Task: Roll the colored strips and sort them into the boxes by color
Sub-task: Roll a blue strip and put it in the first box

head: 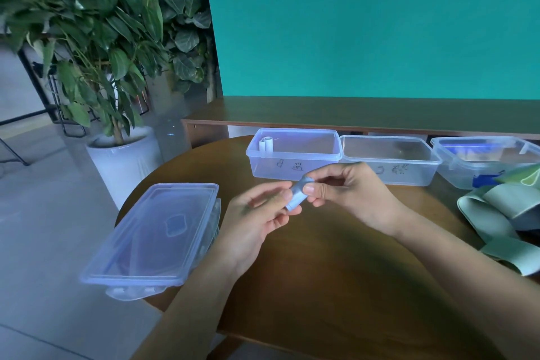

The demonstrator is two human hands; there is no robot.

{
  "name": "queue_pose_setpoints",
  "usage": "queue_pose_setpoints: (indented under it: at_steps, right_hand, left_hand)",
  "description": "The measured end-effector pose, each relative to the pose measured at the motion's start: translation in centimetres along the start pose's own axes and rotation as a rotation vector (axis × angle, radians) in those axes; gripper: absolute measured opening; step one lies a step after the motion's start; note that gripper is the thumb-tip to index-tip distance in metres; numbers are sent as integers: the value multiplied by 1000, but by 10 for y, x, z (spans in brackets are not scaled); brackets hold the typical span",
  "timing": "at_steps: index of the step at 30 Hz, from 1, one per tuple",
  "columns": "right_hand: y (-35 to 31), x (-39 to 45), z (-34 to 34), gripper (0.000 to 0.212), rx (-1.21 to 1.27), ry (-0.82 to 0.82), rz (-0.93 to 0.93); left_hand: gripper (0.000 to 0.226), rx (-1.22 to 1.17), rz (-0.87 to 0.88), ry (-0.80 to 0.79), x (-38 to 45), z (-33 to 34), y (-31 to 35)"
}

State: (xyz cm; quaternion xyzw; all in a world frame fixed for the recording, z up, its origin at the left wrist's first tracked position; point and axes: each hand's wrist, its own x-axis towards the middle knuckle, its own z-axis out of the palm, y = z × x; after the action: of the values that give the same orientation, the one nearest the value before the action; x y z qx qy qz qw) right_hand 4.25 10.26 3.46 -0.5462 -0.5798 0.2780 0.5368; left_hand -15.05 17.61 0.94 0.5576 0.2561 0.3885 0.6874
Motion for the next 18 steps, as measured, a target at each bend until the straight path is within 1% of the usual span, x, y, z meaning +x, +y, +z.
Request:
queue_pose_setpoints:
  at_steps: [4, 8, 11, 14, 18]
  right_hand:
    - [-4, 4, 2, 18, 14, -35, -2]
    - [-2, 6, 4, 20, 36, -35, 25]
    - [2, 7, 3, 23, 67, -10, 42]
    - [3, 11, 0, 29, 129, 24, 49]
    - [0, 26, -3, 27, 160, 44, 48]
  left_hand:
    - [25, -26, -21, 27, 2, -1, 3]
    - [25, 11, 0, 50, 2, 1, 3]
    - [24, 44, 42, 79, 1, 4, 2]
    - [26, 5, 95, 118, 2, 9, -1]
    - [25, -38, 174, 193, 11, 16, -1]
